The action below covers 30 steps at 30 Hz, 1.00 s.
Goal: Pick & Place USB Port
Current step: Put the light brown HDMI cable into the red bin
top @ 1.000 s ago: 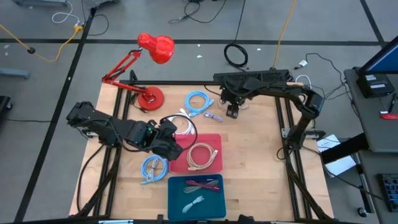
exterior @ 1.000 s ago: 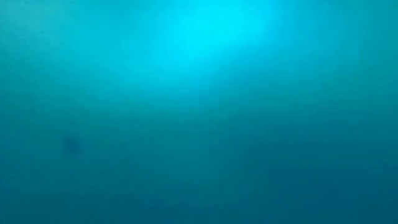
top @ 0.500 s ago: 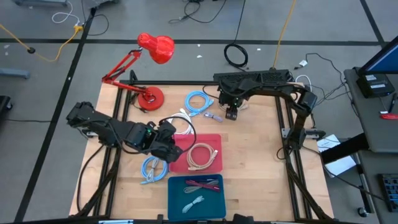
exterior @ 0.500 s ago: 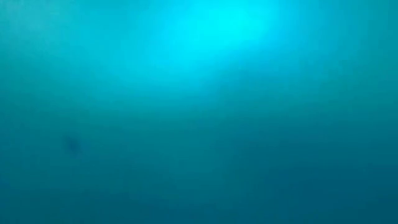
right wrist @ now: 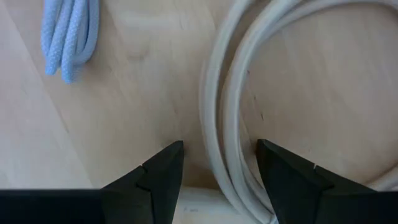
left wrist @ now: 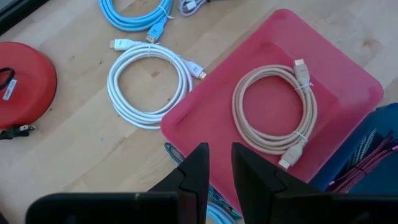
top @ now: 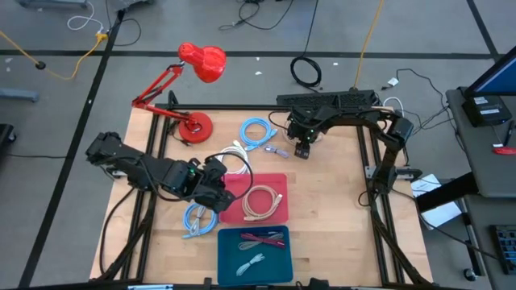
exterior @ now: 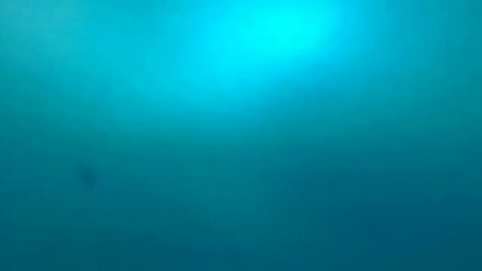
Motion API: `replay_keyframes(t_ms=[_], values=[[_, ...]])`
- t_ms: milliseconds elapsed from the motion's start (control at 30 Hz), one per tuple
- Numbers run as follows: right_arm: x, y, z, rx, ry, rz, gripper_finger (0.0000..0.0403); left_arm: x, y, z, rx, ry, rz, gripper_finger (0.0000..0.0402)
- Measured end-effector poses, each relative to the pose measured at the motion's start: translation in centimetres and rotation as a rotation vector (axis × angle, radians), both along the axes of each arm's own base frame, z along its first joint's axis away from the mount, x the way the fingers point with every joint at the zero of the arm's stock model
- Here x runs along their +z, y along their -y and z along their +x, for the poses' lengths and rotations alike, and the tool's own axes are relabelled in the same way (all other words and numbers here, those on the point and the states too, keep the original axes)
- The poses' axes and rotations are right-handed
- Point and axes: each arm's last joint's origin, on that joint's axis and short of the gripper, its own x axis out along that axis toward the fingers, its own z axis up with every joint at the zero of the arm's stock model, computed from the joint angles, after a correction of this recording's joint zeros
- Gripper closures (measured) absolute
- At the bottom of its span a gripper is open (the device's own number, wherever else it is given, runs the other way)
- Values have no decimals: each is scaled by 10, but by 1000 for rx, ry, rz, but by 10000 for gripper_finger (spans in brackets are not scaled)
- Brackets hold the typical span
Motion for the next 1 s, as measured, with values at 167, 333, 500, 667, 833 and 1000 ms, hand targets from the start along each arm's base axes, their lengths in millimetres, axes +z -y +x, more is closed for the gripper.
replay_keyframes(t_ms=[167,333,500,667,833,1000], values=[[-14,-6,-12,-14,-34,45,242,0,0,0,5,2,-2,330],[-22,-12,-21,-33,-85,88,365,0,0,0,6,5,-4,330],[-22,-15,-26,-99,-150,73,381,0,0,0,9,8,-6,330],[17,-24,-37,-136,-220,7,381,0,2,0,9,13,-6,330],[98,-39,-36,-193,-11,-123,391,1,4,0,10,26,10,330],[159,-89,-33,-203,193,-21,391,1,3,0,15,31,22,330]])
